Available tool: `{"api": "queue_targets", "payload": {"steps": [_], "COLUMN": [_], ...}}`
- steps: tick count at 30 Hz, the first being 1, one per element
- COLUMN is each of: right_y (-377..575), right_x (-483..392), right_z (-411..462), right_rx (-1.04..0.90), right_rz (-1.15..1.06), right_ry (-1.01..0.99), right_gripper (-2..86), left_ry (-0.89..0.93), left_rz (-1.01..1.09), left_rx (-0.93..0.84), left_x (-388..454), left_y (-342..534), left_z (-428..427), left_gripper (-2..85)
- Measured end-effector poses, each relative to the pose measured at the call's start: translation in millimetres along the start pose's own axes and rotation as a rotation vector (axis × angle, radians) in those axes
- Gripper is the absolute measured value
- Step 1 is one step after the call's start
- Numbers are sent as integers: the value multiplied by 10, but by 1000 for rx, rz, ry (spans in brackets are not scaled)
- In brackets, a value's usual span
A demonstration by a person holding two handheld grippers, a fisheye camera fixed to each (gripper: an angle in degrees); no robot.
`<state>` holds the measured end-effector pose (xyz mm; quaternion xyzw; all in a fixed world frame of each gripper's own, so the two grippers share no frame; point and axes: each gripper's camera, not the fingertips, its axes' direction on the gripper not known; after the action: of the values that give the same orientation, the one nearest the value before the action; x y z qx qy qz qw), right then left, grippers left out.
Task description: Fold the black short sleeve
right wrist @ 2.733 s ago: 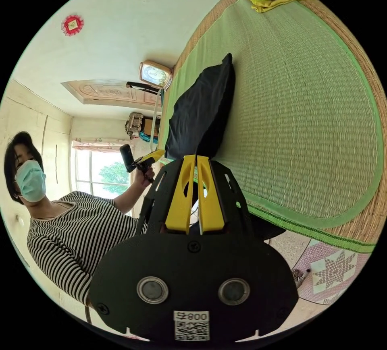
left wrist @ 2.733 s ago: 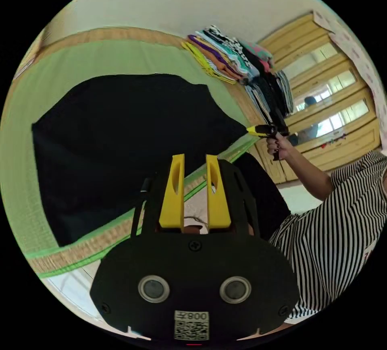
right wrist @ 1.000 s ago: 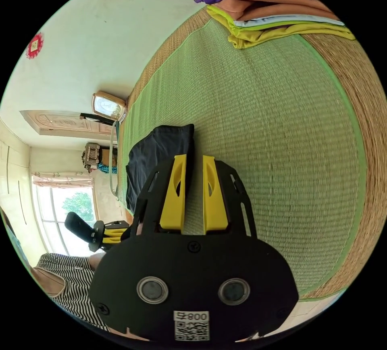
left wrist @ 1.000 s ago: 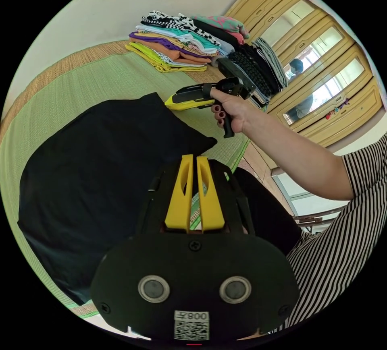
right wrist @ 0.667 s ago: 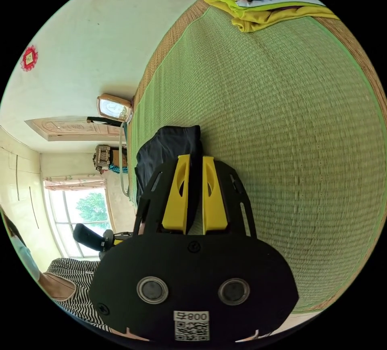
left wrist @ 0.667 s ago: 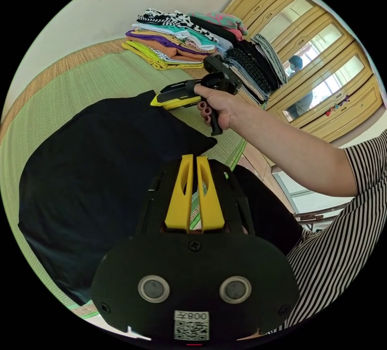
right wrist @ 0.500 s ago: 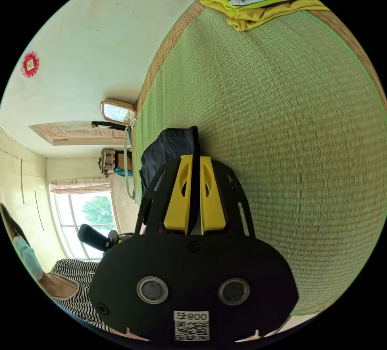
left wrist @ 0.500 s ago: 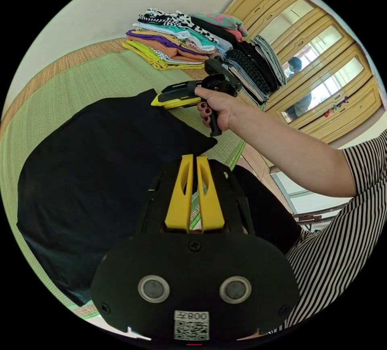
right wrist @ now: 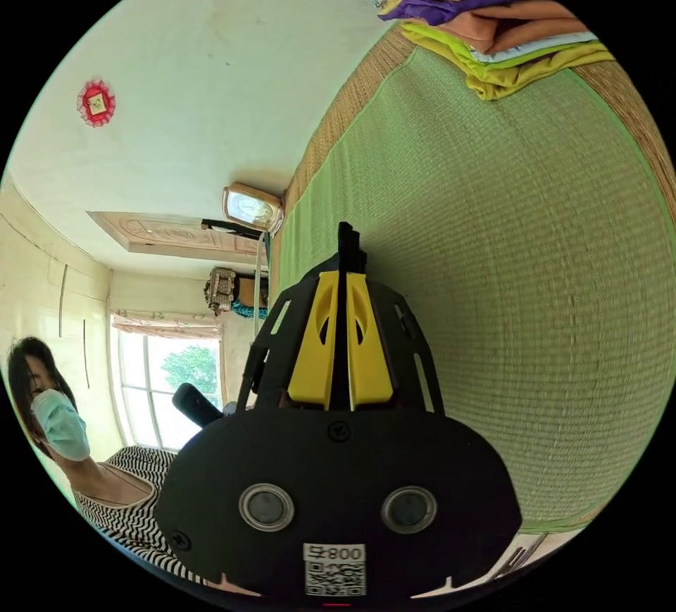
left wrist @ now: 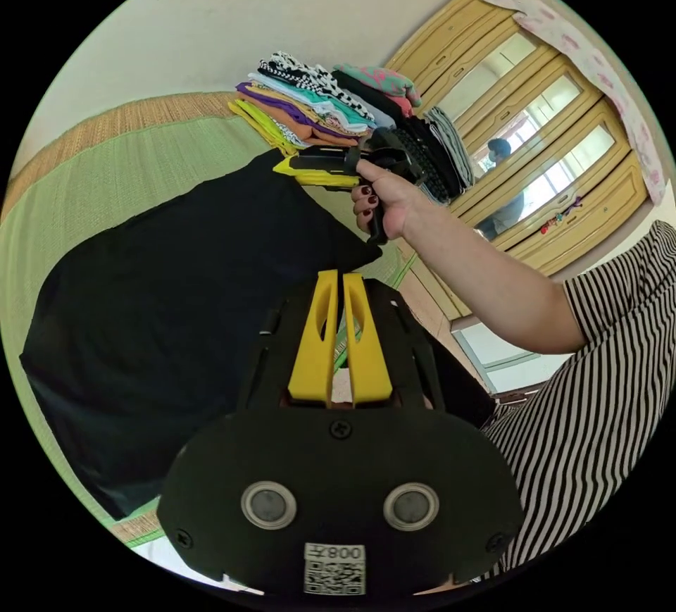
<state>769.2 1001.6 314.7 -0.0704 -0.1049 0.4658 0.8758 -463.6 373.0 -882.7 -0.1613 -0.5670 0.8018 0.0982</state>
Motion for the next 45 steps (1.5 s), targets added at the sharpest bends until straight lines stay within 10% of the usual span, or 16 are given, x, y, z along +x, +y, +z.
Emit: {"api": "queue_targets", "payload": {"steps": [17,45], "right_y": [245,692], "right_x": [-1081,220], "right_z": [2700,5969], "right_rx": [-274,-519], "right_rz": [-311,-304], "right_ry": [-29,266], "right_gripper": [14,25], "left_ry": [34,233], "left_rz": [-567,-947], "left_rx": [444,621], "left_x": [-1500,-2671], "left_y": [2092,3835], "left_z": [-2691,-4062], "left_gripper": [8,11]}}
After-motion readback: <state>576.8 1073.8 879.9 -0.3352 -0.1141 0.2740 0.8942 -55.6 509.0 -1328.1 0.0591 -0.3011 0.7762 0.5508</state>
